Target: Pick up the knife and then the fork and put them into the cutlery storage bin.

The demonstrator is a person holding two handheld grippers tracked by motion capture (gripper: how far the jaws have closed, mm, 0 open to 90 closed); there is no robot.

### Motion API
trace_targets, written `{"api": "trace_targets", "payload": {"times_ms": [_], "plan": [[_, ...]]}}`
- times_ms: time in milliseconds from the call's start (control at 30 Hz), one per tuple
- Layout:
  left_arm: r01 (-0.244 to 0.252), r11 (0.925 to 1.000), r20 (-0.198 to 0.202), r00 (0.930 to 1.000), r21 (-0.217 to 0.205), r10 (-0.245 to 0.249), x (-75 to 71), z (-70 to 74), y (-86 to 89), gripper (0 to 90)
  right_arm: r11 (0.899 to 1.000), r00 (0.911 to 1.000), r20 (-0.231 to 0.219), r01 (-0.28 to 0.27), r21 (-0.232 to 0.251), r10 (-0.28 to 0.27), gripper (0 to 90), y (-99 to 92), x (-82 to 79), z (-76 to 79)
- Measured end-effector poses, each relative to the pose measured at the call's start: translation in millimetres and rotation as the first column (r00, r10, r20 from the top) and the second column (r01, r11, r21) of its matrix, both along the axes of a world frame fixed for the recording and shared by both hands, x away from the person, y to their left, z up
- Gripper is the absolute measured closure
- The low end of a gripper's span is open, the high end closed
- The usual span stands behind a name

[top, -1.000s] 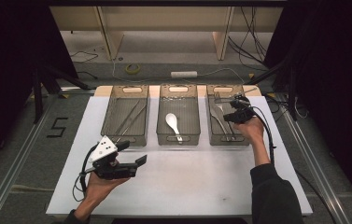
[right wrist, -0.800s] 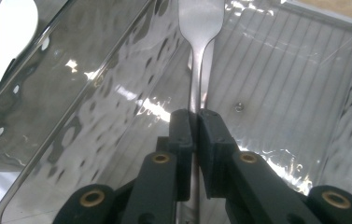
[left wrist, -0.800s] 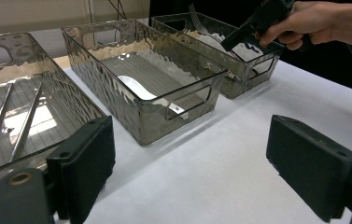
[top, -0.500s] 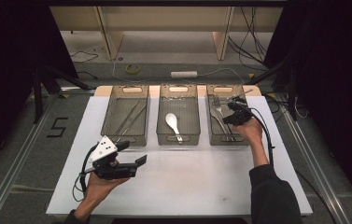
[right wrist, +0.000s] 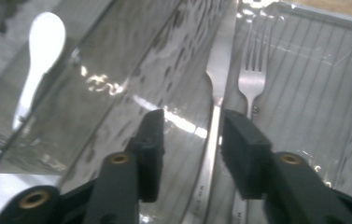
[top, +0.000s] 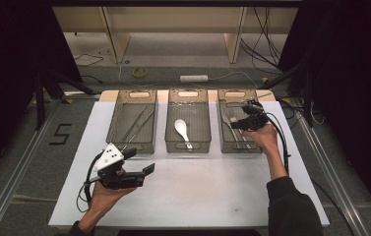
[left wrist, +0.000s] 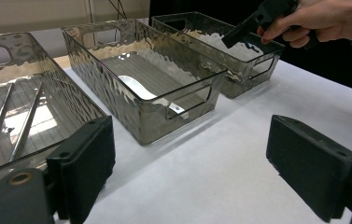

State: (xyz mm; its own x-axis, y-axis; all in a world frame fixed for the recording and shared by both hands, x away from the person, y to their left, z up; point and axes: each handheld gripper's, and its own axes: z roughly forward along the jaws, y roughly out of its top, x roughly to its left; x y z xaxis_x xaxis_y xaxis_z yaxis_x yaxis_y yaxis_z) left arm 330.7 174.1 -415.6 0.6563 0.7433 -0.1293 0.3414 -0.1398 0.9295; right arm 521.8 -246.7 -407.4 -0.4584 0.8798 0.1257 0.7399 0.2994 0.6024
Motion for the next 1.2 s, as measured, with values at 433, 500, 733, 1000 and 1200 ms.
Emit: {"api": "trace_targets", "payload": {"times_ms": [433,500,733,1000,1200], "plan": [[-0.001,1.0000,0.000,1.0000,0.006,0.001,0.0,-0.4,0.5,15.0,0.993,0.9955,0.094,-0.027,0.119,0.015,40.3,-0.7,-38.6,12.7],[-0.004,1.0000,-0.003,1.0000,0.001,0.004,0.1,-0.7,0.3,15.0,0.991,0.9933,0.114,-0.033,0.129,0.018,38.9,0.1,-46.3,14.3],[-0.005,1.0000,-0.006,1.0000,0.001,0.005,0.2,-0.9,0.6,14.9,0.989,0.9813,0.192,-0.046,0.138,0.019,35.7,3.9,-67.3,19.9],[-0.007,1.0000,-0.010,0.9999,0.001,0.007,0.8,-1.6,0.9,14.9,0.985,0.9700,0.240,-0.075,0.156,0.036,34.4,7.1,-87.5,18.6],[-0.008,1.0000,-0.017,0.9998,-0.002,0.008,1.0,-1.7,1.4,14.9,0.980,0.9615,0.268,-0.109,0.167,0.061,32.5,7.7,-100.1,18.6]]}}
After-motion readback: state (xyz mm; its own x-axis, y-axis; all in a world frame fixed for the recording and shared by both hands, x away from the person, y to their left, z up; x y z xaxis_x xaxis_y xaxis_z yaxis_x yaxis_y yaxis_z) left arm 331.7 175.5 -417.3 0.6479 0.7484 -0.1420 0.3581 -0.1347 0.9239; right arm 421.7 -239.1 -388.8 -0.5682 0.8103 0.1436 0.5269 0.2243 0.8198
